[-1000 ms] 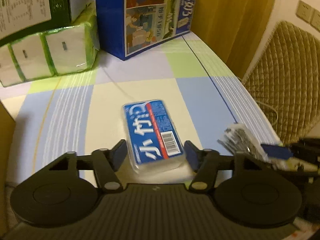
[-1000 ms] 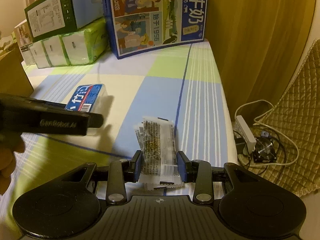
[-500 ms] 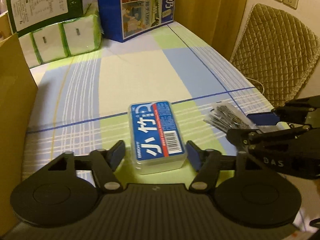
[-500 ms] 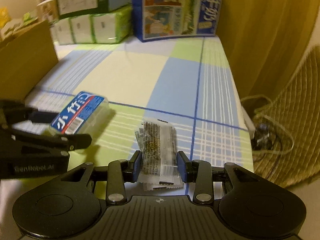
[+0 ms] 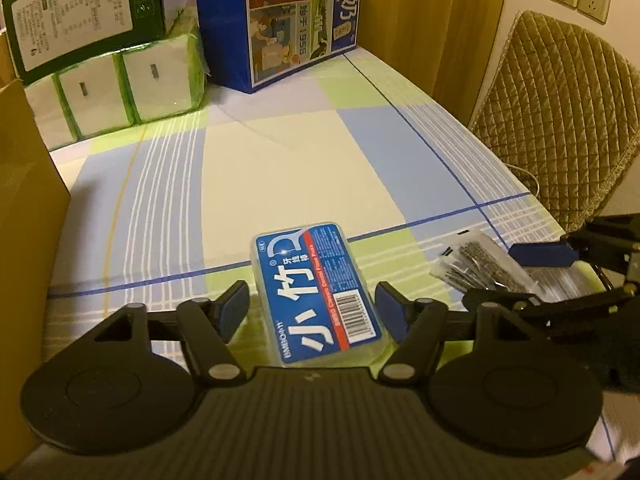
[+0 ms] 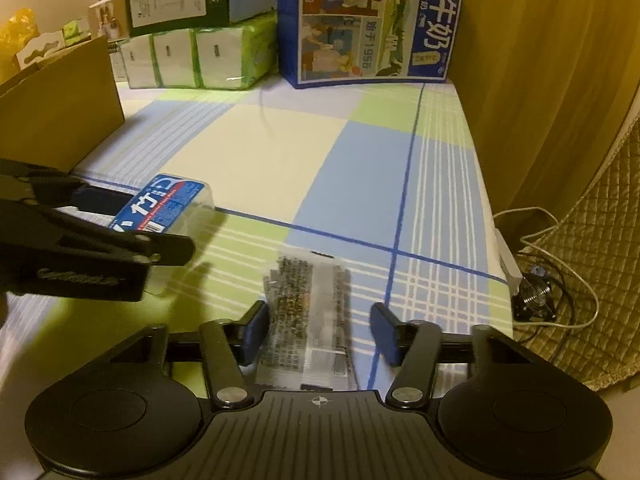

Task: Organize objects
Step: 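Grasp the blue-labelled toothpick case with the left gripper while the right holds the packet, then carry the toothpick case and snack packet over the cardboard box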

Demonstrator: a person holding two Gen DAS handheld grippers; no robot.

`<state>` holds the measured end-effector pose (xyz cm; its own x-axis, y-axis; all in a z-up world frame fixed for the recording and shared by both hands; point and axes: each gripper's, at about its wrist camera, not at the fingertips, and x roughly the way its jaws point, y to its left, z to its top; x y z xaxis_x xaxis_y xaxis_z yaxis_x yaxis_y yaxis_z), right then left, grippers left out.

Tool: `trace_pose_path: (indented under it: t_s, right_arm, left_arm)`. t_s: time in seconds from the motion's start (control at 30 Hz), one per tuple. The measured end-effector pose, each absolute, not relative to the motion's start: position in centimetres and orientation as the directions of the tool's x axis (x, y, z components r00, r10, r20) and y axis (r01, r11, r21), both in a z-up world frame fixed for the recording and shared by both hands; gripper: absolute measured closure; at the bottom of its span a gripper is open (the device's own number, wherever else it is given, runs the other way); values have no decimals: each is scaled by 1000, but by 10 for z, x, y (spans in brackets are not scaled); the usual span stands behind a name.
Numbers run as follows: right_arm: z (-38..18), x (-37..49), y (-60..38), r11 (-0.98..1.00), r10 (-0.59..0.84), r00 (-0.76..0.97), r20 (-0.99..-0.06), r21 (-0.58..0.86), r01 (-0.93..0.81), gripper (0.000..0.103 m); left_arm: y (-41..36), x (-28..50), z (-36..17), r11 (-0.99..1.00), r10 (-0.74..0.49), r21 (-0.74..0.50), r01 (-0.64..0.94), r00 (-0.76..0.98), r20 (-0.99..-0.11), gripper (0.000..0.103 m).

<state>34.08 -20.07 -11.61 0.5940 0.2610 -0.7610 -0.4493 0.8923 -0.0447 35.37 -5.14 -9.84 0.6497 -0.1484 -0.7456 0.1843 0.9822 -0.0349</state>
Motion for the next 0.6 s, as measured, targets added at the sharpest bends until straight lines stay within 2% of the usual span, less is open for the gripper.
trace_pose_path:
  t_s: [0.07, 0.17, 0.33, 0.6]
  right_arm:
    - [-116, 340, -198, 889, 262, 591, -763, -48, -456, 67]
    - [-116, 339, -193, 889, 248, 593, -766, -63, -454, 69]
    - [-112, 333, -196, 910, 229, 586, -778, -43, -412, 69]
    - [-91, 300, -203, 945, 210, 571, -794, 17, -325, 69]
  left_arm:
    - [-52, 356, -100, 983, -138, -22, 185, 646, -751, 45]
    - [-53, 352, -101, 981, -131, -6, 193, 641, -756, 51]
    - [-53, 336, -99, 978, -117, 21, 207, 631, -767, 51]
    - [-52, 297, -82, 970, -157, -5, 243, 611, -776, 51]
